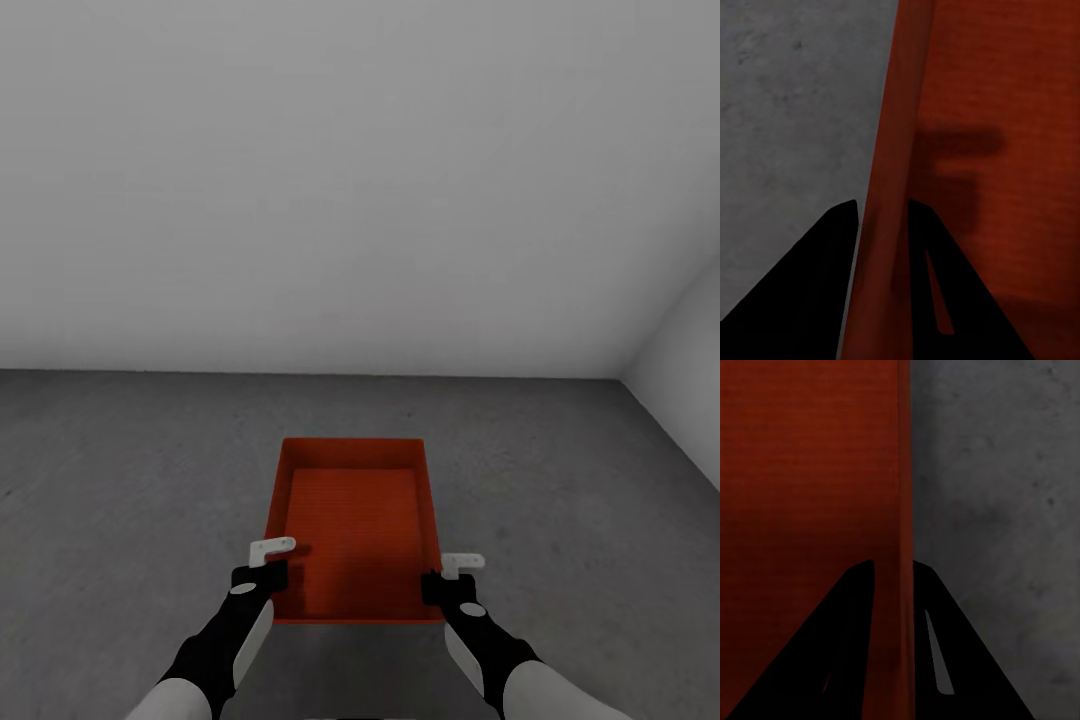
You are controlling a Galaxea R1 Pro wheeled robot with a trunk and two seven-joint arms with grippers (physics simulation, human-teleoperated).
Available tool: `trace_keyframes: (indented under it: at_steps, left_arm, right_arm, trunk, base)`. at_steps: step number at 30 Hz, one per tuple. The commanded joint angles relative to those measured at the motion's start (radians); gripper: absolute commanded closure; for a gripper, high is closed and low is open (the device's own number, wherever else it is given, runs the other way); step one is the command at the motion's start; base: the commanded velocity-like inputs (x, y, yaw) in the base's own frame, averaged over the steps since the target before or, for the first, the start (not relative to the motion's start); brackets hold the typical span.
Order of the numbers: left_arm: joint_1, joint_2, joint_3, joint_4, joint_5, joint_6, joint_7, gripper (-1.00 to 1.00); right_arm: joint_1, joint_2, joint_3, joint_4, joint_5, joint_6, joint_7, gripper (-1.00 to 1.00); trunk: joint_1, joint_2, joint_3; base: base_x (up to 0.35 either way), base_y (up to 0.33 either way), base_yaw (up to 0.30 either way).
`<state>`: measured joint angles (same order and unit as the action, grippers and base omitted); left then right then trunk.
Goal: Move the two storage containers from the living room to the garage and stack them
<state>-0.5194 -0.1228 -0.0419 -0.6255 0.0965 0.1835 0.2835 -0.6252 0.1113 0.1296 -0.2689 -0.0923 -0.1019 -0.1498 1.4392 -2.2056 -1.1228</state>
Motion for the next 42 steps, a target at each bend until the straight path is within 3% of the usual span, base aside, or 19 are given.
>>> trace_keyframes:
  at_steps: [1, 42]
  left_arm:
    - [-0.001, 0.002, 0.002, -0.003, -0.011, 0.008, 0.014, 1.00]
    - [-0.001, 0.002, 0.002, -0.003, -0.011, 0.008, 0.014, 1.00]
  right_arm:
    - [-0.001, -0.007, -0.005, 0.000, -0.007, -0.005, -0.045, 1.00]
    - [-0.001, -0.008, -0.005, 0.000, -0.007, -0.006, -0.045, 1.00]
  trunk:
    - [0.004, -0.008, -0.004]
    - [0.161, -0.294, -0.132]
  base:
    - [0.000, 0.000, 0.000]
    - [0.000, 0.000, 0.000]
